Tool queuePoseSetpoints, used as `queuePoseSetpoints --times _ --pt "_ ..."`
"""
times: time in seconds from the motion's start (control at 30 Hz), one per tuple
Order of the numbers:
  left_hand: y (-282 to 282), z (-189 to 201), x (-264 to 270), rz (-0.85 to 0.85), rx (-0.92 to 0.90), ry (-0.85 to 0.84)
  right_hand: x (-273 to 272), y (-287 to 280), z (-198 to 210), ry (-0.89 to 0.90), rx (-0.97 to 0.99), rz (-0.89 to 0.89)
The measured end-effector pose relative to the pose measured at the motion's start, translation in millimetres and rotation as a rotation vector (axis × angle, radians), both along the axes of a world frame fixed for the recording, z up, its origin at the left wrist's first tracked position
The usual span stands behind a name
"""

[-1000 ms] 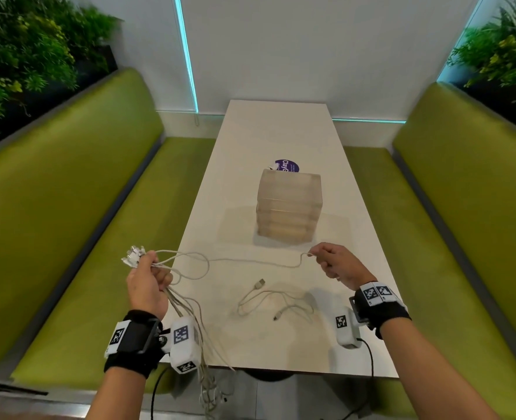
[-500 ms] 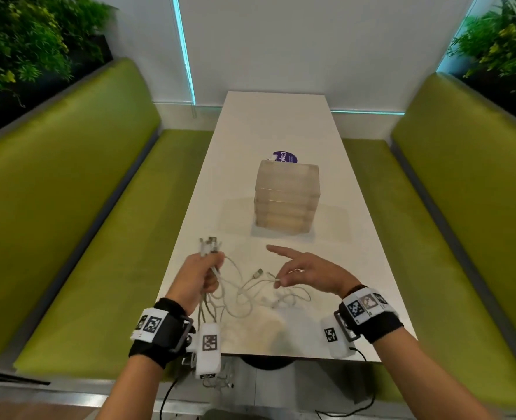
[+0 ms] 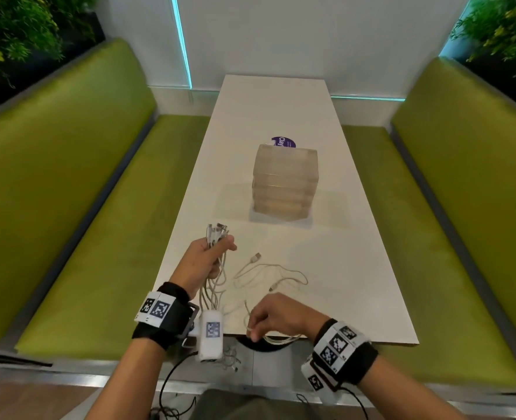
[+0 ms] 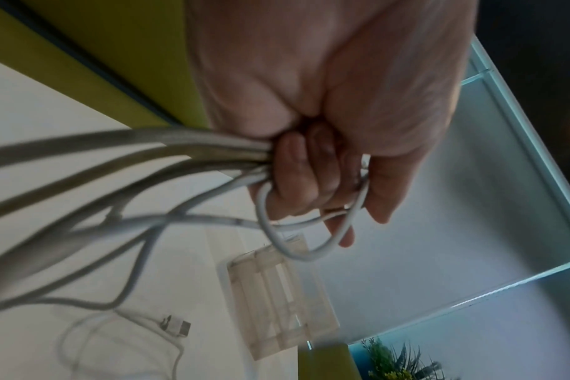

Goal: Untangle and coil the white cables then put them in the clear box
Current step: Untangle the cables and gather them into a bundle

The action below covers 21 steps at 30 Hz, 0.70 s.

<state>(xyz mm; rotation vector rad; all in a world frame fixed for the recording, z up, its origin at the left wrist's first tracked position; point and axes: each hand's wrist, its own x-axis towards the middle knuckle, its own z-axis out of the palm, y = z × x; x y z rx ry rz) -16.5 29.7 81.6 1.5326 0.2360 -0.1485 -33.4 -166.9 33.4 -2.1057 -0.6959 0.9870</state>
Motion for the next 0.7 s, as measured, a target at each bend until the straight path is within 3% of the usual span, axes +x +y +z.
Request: queuePoseSetpoints --times 0.1,0.2,0.33,0.5,0.7 --pt "-2 0 -2 -0.042 -0.005 0.004 -13 6 -23 -0.082 -0.136 0.009" --pt "-4 -1 -5 -0.075 0.000 0.007 -15 5 -32 -0.027 -0.100 0.022" --pt "-3 -2 -7 -0.069 0.012 0.009 -16 0 -17 0.040 -0.127 0.215" --pt "-5 -3 -7 -0.058 0.008 0.018 -24 -3 -17 -0.109 -0.311 0.380" --pt "-7 -4 -7 -0.074 -0.012 0.030 -33 4 -5 -0.184 -0.359 0.320"
